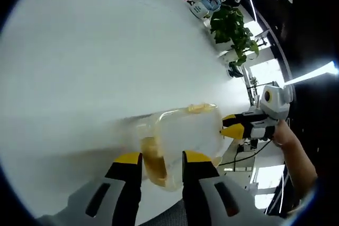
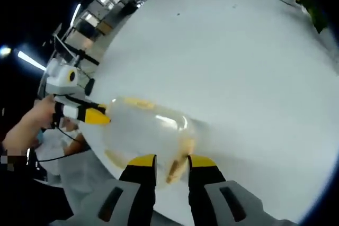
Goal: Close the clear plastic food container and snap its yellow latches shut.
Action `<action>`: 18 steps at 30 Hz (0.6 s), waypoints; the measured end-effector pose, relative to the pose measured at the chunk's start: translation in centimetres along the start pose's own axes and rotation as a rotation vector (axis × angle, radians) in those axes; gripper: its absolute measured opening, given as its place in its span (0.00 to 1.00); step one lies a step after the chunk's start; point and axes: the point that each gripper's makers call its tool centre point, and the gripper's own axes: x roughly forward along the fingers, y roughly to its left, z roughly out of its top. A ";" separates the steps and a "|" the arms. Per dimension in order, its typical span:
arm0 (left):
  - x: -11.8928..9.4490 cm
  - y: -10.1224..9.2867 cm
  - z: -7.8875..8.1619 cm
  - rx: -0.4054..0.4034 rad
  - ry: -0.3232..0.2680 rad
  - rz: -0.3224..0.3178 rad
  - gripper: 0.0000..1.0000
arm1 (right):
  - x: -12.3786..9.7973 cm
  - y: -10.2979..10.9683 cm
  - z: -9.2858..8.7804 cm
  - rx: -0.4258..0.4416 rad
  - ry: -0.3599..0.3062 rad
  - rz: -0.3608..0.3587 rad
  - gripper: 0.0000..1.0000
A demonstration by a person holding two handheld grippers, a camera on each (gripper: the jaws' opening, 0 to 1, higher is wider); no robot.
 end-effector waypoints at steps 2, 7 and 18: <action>0.0 0.0 -0.2 -0.012 -0.008 -0.016 0.26 | 0.0 -0.1 0.0 0.011 -0.004 0.003 0.20; 0.0 -0.1 -0.2 0.001 -0.022 -0.018 0.26 | 0.1 -0.1 0.0 0.025 -0.011 0.018 0.19; 0.1 0.0 -0.1 -0.016 -0.038 -0.029 0.24 | 0.0 -0.1 0.0 0.068 -0.026 0.019 0.16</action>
